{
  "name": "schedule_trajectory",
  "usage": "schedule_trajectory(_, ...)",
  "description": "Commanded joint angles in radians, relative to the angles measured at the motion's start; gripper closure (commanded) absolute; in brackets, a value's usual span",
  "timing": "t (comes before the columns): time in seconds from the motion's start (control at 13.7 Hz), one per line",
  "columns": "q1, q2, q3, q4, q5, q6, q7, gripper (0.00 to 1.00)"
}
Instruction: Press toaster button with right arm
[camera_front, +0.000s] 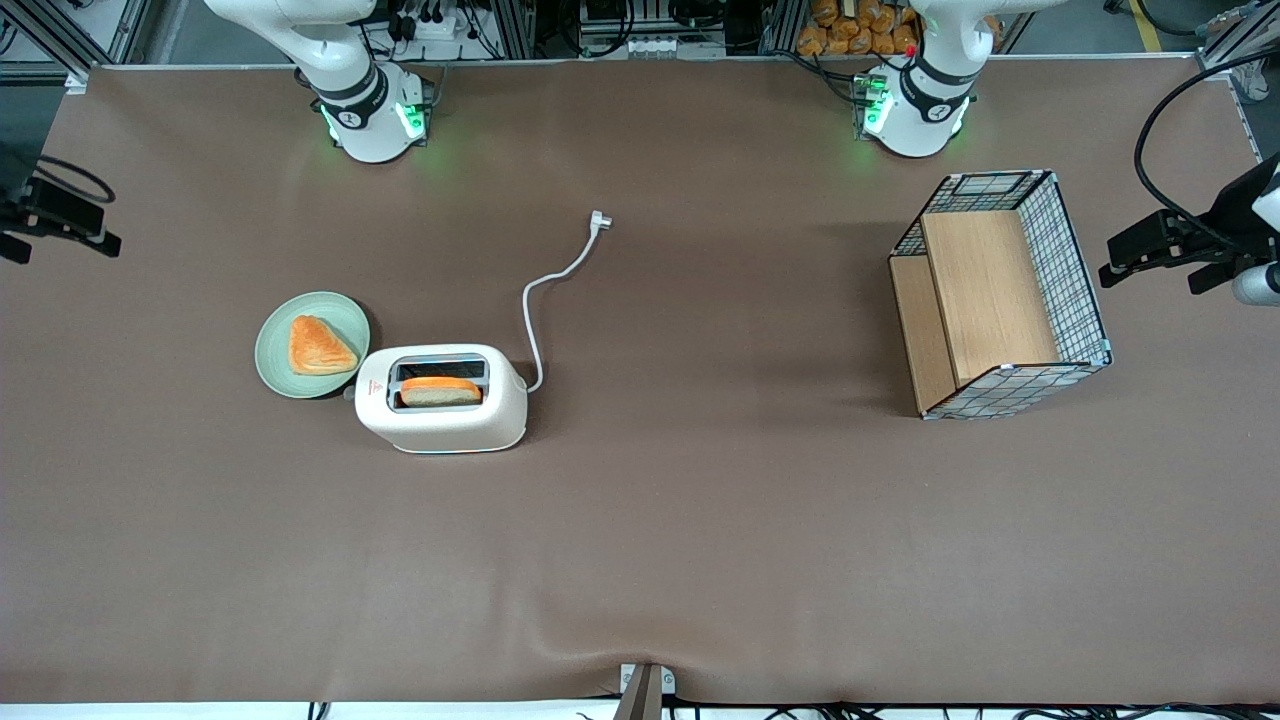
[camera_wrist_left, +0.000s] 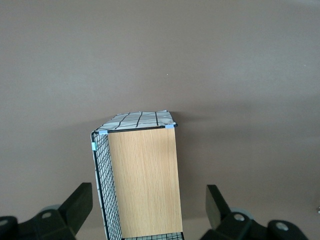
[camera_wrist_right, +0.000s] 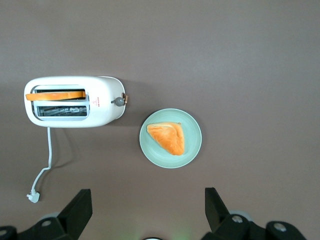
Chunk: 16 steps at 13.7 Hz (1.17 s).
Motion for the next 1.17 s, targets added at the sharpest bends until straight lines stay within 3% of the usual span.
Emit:
schedule_trajectory(0.0,-0.020,-0.072,0.025,-0.099,-0.030,0.038,0.016,0.00)
schedule_trajectory(0.29,-0.031,-0.057,0.028,-0.087,-0.098,0.077,-0.018,0.00)
schedule_trajectory(1.1,-0.025,-0.057,0.030,-0.085,-0.098,0.076,-0.027,0.00)
